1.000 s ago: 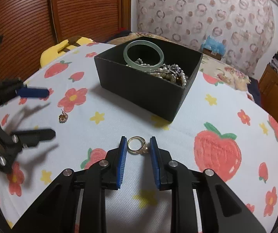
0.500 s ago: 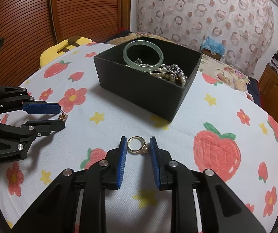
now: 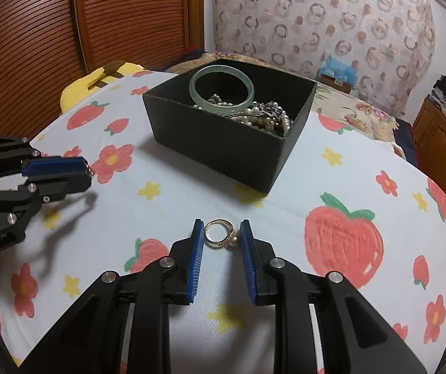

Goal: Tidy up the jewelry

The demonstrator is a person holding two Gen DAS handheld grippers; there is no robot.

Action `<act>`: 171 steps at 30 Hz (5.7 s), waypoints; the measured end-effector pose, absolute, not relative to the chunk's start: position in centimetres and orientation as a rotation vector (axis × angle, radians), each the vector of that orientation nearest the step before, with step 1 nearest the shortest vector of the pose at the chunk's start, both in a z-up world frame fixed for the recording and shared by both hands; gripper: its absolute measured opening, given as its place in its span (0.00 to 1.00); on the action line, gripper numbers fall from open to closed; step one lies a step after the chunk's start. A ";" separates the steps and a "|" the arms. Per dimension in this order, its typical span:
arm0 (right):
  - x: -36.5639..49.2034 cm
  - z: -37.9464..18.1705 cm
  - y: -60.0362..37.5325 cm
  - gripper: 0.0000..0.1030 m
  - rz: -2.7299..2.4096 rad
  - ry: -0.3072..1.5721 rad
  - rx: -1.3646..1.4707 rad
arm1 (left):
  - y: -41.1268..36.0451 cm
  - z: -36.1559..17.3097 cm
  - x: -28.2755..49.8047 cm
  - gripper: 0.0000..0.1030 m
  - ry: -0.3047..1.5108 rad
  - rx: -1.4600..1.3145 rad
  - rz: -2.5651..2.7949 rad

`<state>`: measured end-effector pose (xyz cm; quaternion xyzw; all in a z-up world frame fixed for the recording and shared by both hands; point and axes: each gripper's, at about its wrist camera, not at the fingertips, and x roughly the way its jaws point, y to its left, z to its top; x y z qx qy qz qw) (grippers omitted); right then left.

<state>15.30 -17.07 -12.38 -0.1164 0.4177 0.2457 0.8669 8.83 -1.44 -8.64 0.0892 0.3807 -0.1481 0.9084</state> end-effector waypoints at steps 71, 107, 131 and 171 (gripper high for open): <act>20.3 -5.7 -22.3 0.32 0.400 0.696 -0.020 | -3.5 -4.9 21.0 0.20 0.663 0.042 -0.242; 12.9 -2.8 -21.1 0.98 0.253 0.532 0.025 | 1.2 -1.4 9.6 0.93 0.543 0.033 -0.065; 4.8 -0.7 -22.8 0.98 0.213 0.414 0.057 | 0.9 0.8 3.5 0.93 0.460 0.022 -0.058; 4.8 -0.7 -22.8 0.98 0.213 0.412 0.058 | 0.7 1.3 2.8 0.93 0.449 0.027 -0.054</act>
